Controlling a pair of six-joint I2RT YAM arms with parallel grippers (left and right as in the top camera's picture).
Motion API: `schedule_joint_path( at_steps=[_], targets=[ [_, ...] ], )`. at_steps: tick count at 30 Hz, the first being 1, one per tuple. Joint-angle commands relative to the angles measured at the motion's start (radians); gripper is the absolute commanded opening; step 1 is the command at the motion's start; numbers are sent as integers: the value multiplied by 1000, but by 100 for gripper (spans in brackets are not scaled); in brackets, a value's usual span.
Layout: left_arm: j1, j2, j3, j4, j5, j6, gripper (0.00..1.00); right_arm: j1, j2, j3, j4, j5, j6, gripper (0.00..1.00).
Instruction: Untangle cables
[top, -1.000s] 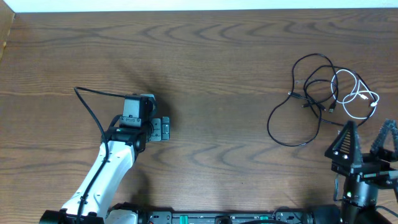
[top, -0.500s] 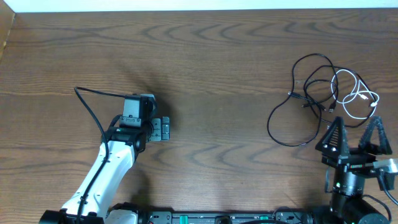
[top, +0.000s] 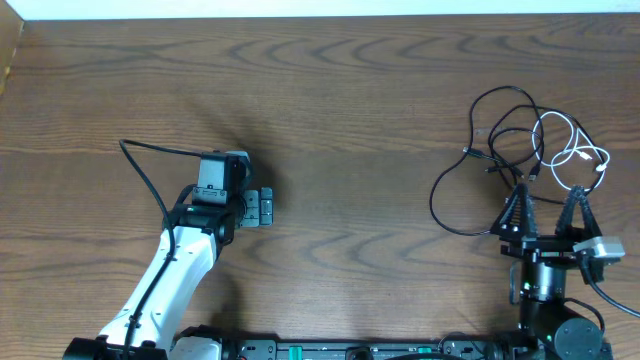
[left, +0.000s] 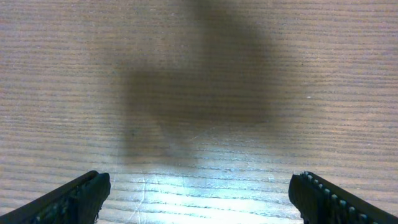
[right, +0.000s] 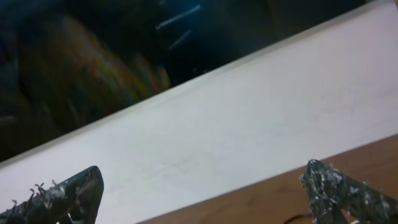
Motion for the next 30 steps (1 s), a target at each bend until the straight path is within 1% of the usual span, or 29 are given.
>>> schedule_joint_path(
  at_steps=[1, 13, 22, 29, 30],
  targets=[
    [-2, 0, -2, 0, -6, 2, 98, -4, -6, -23, 4, 0, 5, 99],
    [-2, 0, -2, 0, -6, 2, 98, -4, -6, -42, -40, 0, 5, 99],
    [-2, 0, -2, 0, -6, 2, 98, -4, -6, -42, -214, 0, 5, 99],
    [-2, 0, -2, 0, -6, 2, 98, -4, -6, -42, -410, 0, 4, 99],
    [-2, 0, -2, 0, -6, 2, 98, -4, -6, -42, -404, -5, 5, 99]
  ],
)
